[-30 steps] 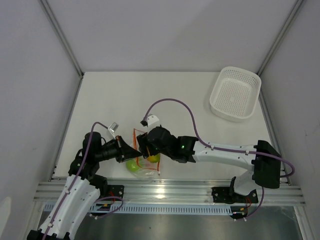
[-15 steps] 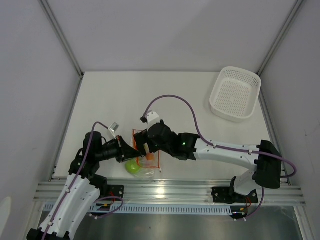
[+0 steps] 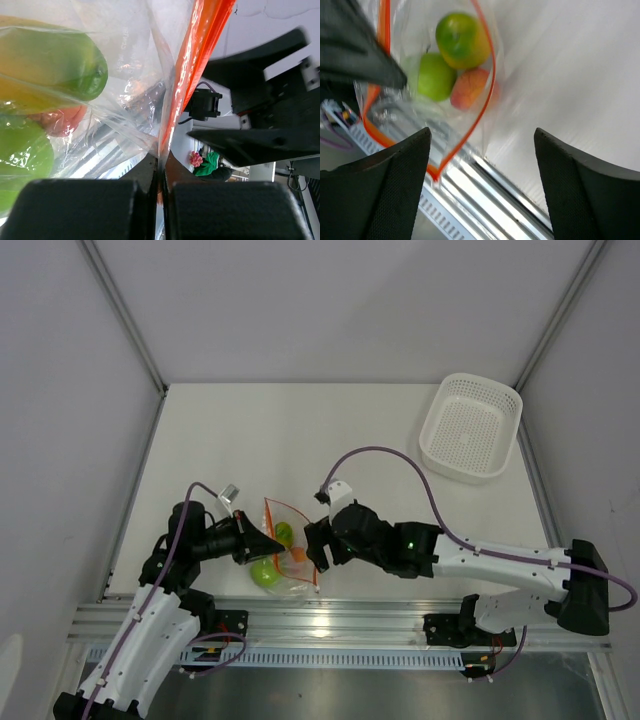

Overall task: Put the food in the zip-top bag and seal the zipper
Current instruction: Place the fake fruit in the zipper food storage bag, then adjust the zipper food storage bag at the center of the board.

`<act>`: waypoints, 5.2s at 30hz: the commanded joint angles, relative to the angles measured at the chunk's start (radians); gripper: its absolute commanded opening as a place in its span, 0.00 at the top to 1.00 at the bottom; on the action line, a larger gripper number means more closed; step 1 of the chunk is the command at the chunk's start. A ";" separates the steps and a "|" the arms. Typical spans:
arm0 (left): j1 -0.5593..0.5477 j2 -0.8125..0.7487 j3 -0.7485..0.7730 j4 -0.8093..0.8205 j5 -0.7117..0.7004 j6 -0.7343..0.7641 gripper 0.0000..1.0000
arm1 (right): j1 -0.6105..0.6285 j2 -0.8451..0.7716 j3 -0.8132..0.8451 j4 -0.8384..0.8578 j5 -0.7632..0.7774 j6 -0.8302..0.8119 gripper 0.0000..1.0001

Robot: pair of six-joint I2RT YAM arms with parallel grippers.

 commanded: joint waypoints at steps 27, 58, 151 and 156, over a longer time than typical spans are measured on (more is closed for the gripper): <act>-0.003 -0.035 0.057 -0.006 -0.014 0.000 0.99 | 0.181 0.063 -0.169 0.196 0.079 -0.049 0.78; -0.003 -0.185 0.298 -0.222 -0.439 0.295 0.01 | 0.032 -0.271 0.154 -0.344 -0.276 -0.440 1.00; -0.019 0.180 0.131 0.101 -0.237 -0.661 0.92 | 0.218 -0.195 0.067 -0.346 -0.043 -0.397 1.00; -0.019 0.150 0.158 0.079 -0.260 -0.609 0.99 | 0.217 -0.204 0.068 -0.361 0.078 -0.374 1.00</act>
